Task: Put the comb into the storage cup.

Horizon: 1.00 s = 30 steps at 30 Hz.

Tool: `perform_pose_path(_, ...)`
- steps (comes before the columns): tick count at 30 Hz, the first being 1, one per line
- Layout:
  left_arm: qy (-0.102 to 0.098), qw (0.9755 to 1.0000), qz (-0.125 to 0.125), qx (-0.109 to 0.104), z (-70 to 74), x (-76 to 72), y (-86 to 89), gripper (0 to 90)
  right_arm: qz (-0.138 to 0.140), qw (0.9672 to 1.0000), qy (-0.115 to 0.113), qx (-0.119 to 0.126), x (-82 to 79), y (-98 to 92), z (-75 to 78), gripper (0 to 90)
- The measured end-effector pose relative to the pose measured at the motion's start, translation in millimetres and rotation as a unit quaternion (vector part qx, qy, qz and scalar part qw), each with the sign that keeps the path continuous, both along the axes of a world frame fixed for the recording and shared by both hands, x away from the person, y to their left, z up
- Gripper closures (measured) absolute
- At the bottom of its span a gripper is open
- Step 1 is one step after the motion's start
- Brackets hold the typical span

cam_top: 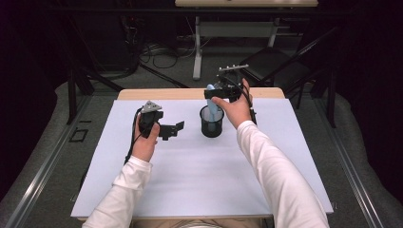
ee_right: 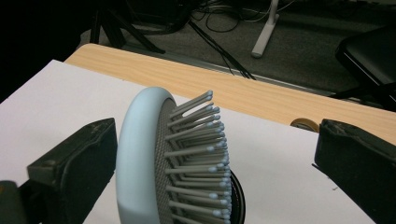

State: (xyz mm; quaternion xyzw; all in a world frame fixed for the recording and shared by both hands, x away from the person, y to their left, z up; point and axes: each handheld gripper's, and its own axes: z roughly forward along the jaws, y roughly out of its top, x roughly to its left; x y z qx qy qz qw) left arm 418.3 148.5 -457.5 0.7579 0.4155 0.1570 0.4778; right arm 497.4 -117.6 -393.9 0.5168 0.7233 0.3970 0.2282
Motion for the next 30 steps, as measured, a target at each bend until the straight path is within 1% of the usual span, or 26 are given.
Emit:
perform_pose_path(6,0.0,1.0,-0.001,0.0,-0.4,-0.1,-0.7,2.5,0.001,1.0,0.004,-0.001,0.6,-0.9,-0.5,0.0)
perform_pose_path(21,0.0,1.0,-0.001,-0.001,0.4,-0.5,-0.5,2.5,0.005,1.0,0.005,0.002,1.2,-1.3,-0.9,0.0)
perform_pose_path(24,-0.002,1.0,-0.004,-0.005,2.4,-1.5,-1.1,2.5,0.008,1.0,0.002,0.0,0.6,-0.3,-0.6,0.0)
perform_pose_path(26,-0.002,1.0,-0.005,-0.006,4.0,-2.0,-0.8,2.5,0.009,1.0,-0.002,0.002,-0.1,0.2,1.0,0.0)
perform_pose_path(30,-0.002,0.9999,-0.008,-0.009,5.8,-2.6,-0.1,2.4,0.012,0.9999,-0.002,0.004,-0.3,1.0,3.6,0.0)
